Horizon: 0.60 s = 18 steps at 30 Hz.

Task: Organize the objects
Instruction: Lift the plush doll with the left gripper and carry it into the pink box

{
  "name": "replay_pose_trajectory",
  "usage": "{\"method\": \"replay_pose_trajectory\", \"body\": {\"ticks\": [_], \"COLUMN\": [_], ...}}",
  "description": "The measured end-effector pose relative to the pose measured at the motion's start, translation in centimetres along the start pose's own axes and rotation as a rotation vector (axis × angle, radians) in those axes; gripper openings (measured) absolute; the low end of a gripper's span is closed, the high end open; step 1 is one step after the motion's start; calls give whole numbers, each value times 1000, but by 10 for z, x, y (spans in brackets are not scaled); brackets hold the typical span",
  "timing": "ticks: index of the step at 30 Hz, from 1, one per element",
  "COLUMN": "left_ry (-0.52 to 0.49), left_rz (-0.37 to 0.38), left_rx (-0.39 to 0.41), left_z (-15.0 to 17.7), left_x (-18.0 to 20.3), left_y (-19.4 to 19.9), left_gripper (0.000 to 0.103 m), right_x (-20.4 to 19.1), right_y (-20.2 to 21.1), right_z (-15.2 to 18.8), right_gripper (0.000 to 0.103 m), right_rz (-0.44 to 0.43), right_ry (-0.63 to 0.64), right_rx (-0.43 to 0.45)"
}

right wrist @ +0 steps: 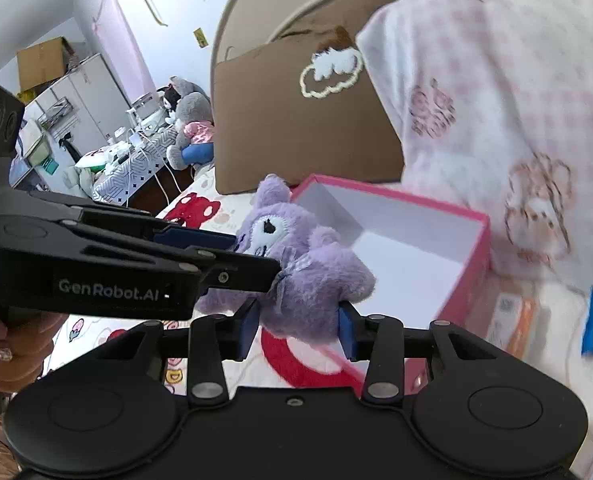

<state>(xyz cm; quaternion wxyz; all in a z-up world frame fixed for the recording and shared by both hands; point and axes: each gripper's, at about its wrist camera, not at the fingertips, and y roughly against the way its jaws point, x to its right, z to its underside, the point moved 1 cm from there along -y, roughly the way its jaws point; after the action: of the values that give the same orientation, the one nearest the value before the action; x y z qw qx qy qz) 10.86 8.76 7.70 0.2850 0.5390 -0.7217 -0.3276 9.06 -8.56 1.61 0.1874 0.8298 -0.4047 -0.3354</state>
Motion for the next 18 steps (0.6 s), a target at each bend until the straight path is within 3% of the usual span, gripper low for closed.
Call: {"method": "replay_pose_trajectory", "body": {"ticks": [9, 18], "left_ry": [70, 166], "left_rz": [-21, -17], "left_rx": [-15, -14], "left_z": [-22, -12], "left_x": [-35, -70], "left_y": [-44, -108], "left_gripper": [37, 37], "right_x": [21, 48], "right_y": [-50, -111], "right_z": [-34, -30], "right_gripper": [40, 37], "right_rz": [6, 16], "right_ry": [-7, -37], "right_rx": [-70, -112]}}
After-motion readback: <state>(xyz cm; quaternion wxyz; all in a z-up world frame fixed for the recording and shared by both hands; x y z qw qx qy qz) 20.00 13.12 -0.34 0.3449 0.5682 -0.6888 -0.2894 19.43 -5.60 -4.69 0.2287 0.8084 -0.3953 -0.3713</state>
